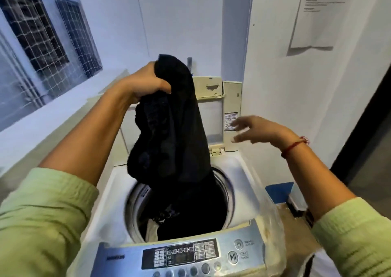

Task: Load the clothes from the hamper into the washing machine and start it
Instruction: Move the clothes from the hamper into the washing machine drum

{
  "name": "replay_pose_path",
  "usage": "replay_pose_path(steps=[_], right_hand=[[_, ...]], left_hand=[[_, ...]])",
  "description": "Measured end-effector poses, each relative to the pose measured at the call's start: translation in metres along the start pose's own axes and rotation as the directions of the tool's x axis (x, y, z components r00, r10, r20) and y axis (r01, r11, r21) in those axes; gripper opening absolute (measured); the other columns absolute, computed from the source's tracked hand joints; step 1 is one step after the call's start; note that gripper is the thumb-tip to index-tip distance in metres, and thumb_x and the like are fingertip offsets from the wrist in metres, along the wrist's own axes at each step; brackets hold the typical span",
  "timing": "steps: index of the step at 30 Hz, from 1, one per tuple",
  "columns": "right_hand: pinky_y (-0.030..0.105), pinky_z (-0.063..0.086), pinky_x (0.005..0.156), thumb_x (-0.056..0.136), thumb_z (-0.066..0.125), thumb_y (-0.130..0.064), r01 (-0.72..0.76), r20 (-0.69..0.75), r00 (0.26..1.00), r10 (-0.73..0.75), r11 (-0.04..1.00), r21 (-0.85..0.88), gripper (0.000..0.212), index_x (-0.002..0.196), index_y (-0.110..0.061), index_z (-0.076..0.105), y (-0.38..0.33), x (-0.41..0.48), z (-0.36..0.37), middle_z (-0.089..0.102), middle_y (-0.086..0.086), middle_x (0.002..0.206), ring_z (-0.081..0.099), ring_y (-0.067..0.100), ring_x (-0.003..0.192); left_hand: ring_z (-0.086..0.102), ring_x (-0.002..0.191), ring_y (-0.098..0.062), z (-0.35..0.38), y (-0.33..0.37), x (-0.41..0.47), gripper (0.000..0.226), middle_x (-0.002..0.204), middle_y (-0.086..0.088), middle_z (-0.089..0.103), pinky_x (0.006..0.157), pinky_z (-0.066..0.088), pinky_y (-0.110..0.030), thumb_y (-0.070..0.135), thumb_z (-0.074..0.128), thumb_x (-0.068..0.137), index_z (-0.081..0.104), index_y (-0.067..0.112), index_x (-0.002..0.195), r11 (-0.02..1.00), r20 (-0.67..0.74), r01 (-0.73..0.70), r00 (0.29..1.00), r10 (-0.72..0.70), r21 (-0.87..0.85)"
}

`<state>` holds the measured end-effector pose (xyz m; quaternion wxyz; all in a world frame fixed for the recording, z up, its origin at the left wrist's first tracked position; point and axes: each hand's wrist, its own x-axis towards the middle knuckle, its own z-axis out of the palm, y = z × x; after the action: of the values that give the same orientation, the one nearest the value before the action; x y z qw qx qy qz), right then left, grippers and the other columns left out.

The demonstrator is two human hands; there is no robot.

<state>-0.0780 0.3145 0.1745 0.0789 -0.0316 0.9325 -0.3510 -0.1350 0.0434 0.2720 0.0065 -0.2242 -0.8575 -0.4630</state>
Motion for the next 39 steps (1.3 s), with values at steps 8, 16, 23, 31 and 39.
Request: replay_pose_path(steps=[8,16,23,31,39], right_hand=[[0.024,0.032,0.105,0.065,0.084,-0.021,0.528,-0.289,0.843,-0.454,0.803,0.277,0.115,0.148,-0.034,0.005,-0.074,0.004,0.014,0.012,-0.003,0.157,0.026,0.012,0.138],[0.032,0.05,0.086,0.084,0.06,-0.012,0.321,-0.261,0.926,-0.274,0.934,0.158,0.009,0.086,-0.019,0.066,-0.067,0.022,0.01,0.066,0.003,0.088,0.062,0.021,0.091],[0.04,0.056,0.087,0.081,0.048,-0.003,0.305,-0.409,0.911,0.046,0.591,0.747,0.029,0.104,-0.008,0.065,-0.072,0.033,0.03,0.069,0.011,0.097,0.066,0.027,0.094],[0.036,0.055,0.082,0.08,0.049,0.009,0.135,-0.285,0.947,0.148,0.621,0.772,0.036,0.106,-0.014,0.054,-0.012,0.055,0.036,0.063,0.008,0.098,0.06,0.026,0.097],[0.013,0.043,0.083,0.064,0.038,0.004,0.446,-0.895,0.445,0.013,0.864,0.234,0.049,0.109,-0.008,0.052,-0.015,0.069,0.04,0.056,0.002,0.106,0.052,0.014,0.096]], left_hand=[[0.067,0.066,0.002,0.021,0.035,-0.009,0.031,0.07,0.017,0.071,0.059,0.051,-0.009,-0.003,0.075,0.07,0.064,0.023,0.081,0.953,0.465,-0.128,0.885,-0.016,0.276],[0.067,0.098,-0.004,0.01,-0.039,-0.036,0.059,0.106,0.013,0.071,0.084,0.054,-0.017,0.015,0.088,0.056,0.063,0.03,0.107,0.996,0.507,0.046,0.858,-0.081,0.082],[0.062,0.086,-0.023,0.099,-0.156,-0.067,0.016,0.092,-0.009,0.065,0.072,0.047,-0.03,0.026,0.066,0.075,0.063,0.015,0.087,0.922,0.185,0.385,0.903,-0.387,0.05],[0.065,0.067,-0.012,0.015,-0.126,-0.042,0.029,0.079,-0.006,0.072,0.067,0.049,-0.025,0.026,0.038,0.097,0.062,0.013,0.085,0.706,-0.036,0.444,0.832,-0.553,-0.552],[0.058,0.099,-0.03,-0.067,-0.038,-0.046,0.08,0.108,-0.01,0.062,0.089,0.047,-0.04,0.067,0.075,0.052,0.054,0.019,0.111,0.782,-0.191,0.108,0.982,0.015,0.614]])
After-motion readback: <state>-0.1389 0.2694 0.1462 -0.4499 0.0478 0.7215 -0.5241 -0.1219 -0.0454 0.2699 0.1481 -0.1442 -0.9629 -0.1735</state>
